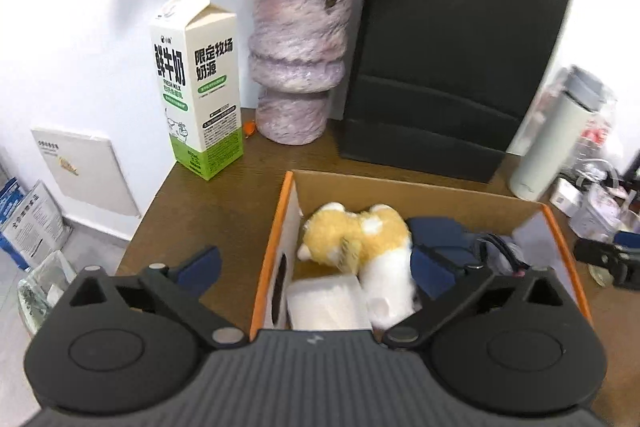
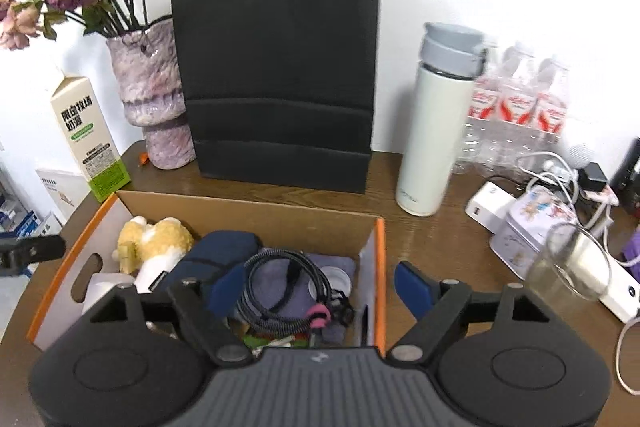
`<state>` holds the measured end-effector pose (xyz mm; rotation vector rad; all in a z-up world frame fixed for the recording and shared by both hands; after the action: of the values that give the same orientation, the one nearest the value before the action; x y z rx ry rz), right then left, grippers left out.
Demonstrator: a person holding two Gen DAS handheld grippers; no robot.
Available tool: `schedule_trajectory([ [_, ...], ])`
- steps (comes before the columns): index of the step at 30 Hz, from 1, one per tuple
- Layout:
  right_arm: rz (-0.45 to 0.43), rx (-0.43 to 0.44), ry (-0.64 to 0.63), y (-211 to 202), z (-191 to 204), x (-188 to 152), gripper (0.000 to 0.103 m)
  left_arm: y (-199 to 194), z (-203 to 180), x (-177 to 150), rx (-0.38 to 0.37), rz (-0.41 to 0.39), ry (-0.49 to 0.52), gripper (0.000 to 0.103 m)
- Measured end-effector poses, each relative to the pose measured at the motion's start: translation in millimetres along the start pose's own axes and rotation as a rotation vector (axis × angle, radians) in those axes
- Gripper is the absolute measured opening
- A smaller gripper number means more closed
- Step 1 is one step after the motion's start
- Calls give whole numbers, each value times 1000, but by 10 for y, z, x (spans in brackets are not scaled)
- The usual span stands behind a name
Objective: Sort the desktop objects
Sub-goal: 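Open both tools to drop the block and cable into the box, then move both open tools back toward the remaining table items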
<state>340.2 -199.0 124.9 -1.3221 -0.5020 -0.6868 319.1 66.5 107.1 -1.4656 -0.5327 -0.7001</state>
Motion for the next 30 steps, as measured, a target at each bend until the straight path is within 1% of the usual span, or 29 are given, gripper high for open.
schedule_trajectory([
  [2, -2, 1, 4, -94, -40, -87, 84, -126, -38, -123, -11, 1, 12, 103],
  [5, -20, -9, -4, -256, -76, -302, 84, -352, -117, -360, 1, -13, 43, 103],
  [7, -47, 33, -10, -402, -80, -496, 85, -527, -224, -555, -15, -51, 88, 103],
  [8, -49, 73, -11, -469, -83, -625, 85, -610, -308, -670, -43, -72, 119, 103],
  [10, -43, 131, 9, -579, -112, -897, 85, -724, -465, -908, -92, -85, 168, 103],
  [13, -48, 174, 34, -724, -168, -1326, 85, -872, -662, -1305, -128, -111, 181, 103],
  [15, -75, 181, 32, -838, -212, -1631, 85, -942, -780, -1588, -140, -111, 184, 103],
  [17, -134, 176, 40, -943, -276, -1941, 85, -1020, -907, -1865, -152, -118, 198, 103],
  [19, -144, 155, 46, -997, -334, -2222, 85, -1052, -1023, -2117, -168, -127, 227, 103],
  [20, -148, 150, 52, -1017, -360, -2329, 85, -1049, -1084, -2236, -165, -113, 244, 103],
  [22, -143, 140, 41, -1083, -373, -2554, 85, -1061, -1175, -2436, -125, -91, 274, 103],
  [24, -160, 135, 29, -1207, -379, -2754, 85, -1132, -1192, -2588, -110, -99, 265, 103],
  [25, -173, 131, 29, -1271, -390, -2825, 85, -1185, -1186, -2650, -114, -107, 244, 103],
  [28, -244, 115, 93, -1470, -473, -2983, 85, -1326, -1150, -2818, -142, -117, 177, 103],
  [30, -254, 119, 101, -1544, -516, -3065, 85, -1364, -1157, -2910, -142, -97, 166, 103],
])
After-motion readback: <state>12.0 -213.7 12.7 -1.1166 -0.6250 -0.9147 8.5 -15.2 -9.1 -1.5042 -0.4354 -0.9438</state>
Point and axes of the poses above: each gripper's, at about its wrist camera, not at the fingertips, and y roughly the way its jaws point, z to its left, x to its top, the point moved 5 cm from there along y, roughly the way its jaws point, and after that the axes turned 12 degrees about y, right-handed, at the moved point
